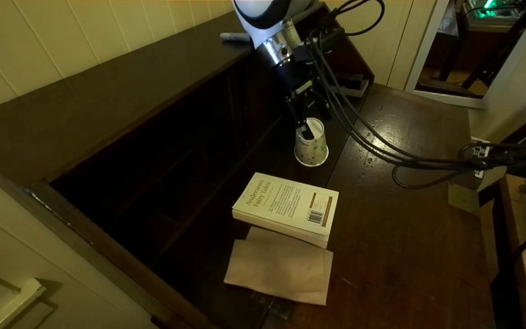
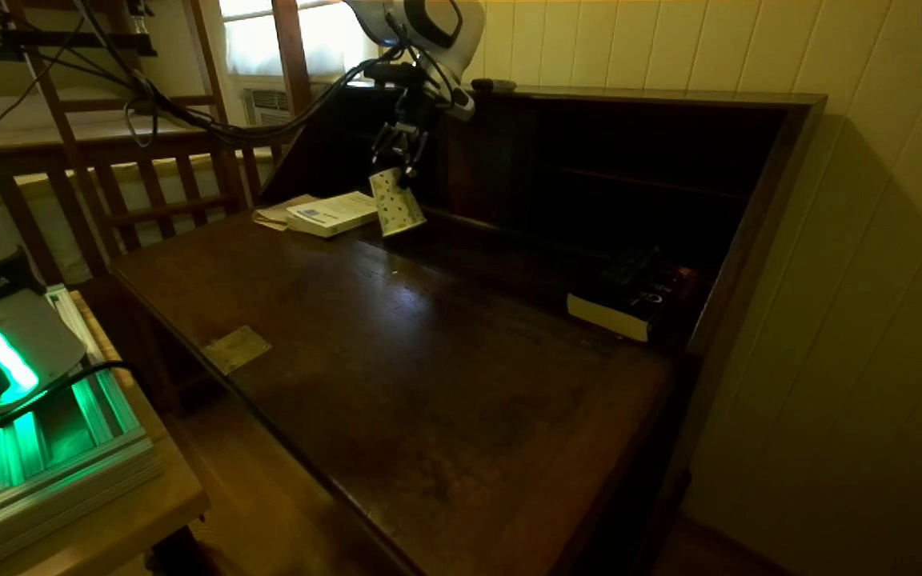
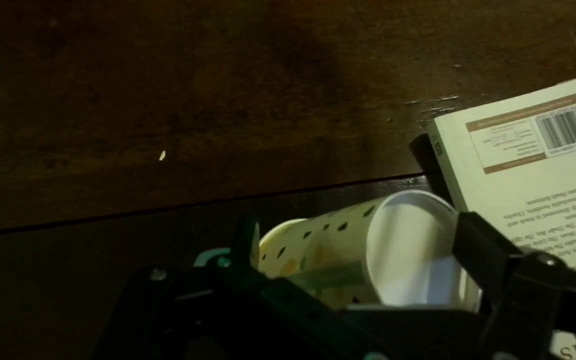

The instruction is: Remove the marker from the top of the cup and put it on top of the cabinet then put the cup upright

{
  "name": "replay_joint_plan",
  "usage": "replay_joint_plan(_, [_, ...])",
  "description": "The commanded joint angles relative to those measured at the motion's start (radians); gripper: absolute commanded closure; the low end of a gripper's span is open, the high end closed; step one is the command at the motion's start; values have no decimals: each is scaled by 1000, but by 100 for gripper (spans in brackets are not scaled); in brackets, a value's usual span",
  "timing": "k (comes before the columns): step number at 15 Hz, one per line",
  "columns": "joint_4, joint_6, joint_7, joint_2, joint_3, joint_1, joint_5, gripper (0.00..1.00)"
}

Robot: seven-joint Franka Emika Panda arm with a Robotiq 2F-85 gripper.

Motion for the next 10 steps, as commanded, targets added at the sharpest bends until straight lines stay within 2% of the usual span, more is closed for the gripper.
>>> replay_joint_plan(1, [75, -42, 6, 33, 3, 34, -70, 0])
replay_joint_plan(4, [80, -56, 39, 24, 11, 63, -78, 0])
replay_joint_plan(8, [120, -164, 101, 49, 14, 81, -51, 0])
replay_joint_plan(10, [122, -177, 123, 43, 12, 78, -42, 0])
